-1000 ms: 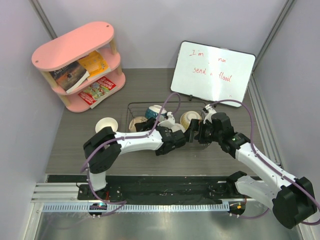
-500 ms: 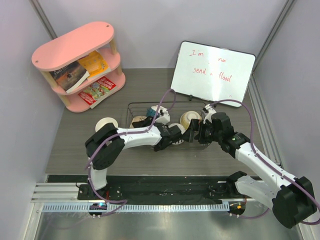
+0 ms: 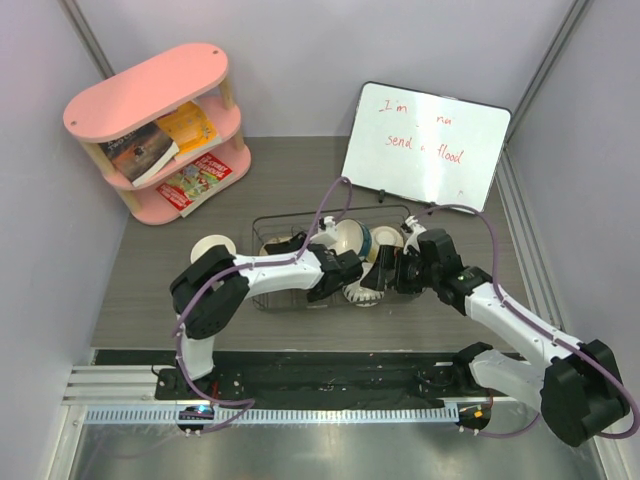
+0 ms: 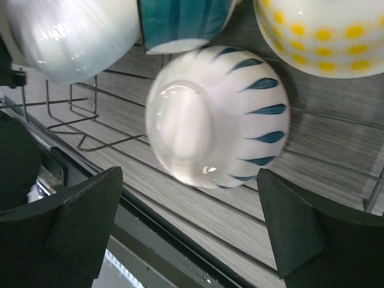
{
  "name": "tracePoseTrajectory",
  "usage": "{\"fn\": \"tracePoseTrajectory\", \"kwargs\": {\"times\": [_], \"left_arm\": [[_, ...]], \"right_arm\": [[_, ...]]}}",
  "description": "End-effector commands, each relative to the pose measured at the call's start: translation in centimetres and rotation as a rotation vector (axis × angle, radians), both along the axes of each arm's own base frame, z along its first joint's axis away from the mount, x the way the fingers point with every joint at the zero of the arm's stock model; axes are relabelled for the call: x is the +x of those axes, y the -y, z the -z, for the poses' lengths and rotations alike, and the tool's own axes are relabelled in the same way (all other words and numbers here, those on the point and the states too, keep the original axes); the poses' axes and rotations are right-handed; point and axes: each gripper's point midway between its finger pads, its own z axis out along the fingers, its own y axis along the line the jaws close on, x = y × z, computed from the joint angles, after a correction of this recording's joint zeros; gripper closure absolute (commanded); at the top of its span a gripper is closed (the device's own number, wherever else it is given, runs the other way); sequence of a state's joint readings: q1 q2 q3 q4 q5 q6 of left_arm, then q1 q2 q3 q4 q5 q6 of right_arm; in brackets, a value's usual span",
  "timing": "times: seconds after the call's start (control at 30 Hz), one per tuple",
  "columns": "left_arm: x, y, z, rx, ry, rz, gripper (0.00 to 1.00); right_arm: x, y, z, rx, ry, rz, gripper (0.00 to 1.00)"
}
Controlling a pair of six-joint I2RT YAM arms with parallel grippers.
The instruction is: Unload the bowls from the dish rack
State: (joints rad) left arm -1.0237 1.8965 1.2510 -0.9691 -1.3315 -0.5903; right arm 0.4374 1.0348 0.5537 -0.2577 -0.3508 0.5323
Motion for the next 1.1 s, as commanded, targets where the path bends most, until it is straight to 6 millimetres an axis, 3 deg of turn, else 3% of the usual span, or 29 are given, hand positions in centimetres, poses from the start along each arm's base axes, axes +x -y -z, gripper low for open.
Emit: {"fn": "tracePoseTrajectory", "kwargs": {"times": [0.0,0.27,0.5,0.57,0.73,1.07], "left_arm": [[0.3,0.5,-3.1,0.006,0.054,0.007,0.87],[1.2,1.4,-6.0,0.073,0.109,0.007,0.87],[1.2,0.5,-8.7,0.143,0.155,0.004,0.84],[1.2,0.2,-8.6,0.171,0.145,0.004,0.84],[0.9,-0.7,-8.6,0.119,0.141,-0.029,0.85],[-0.1,-1.8,-11.0,-0.003,0.161,-0.059,0.91]], "right_arm": [[-1.1,1.1,1.9,-0.045,-0.062,0.023,0.0],[-1.1,1.2,2.4,-0.054,-0.067,0.028,0.0],[-1.1,1.2,2.4,-0.054,-0.065,0.028,0.0],[-1.2,1.3,2.5,-0.054,-0.069,0.027,0.0],[-1.2,1.2,2.2,-0.048,-0.06,0.025,0.0],[-0.9,1.1,1.8,-0.044,-0.051,0.024,0.0]]}}
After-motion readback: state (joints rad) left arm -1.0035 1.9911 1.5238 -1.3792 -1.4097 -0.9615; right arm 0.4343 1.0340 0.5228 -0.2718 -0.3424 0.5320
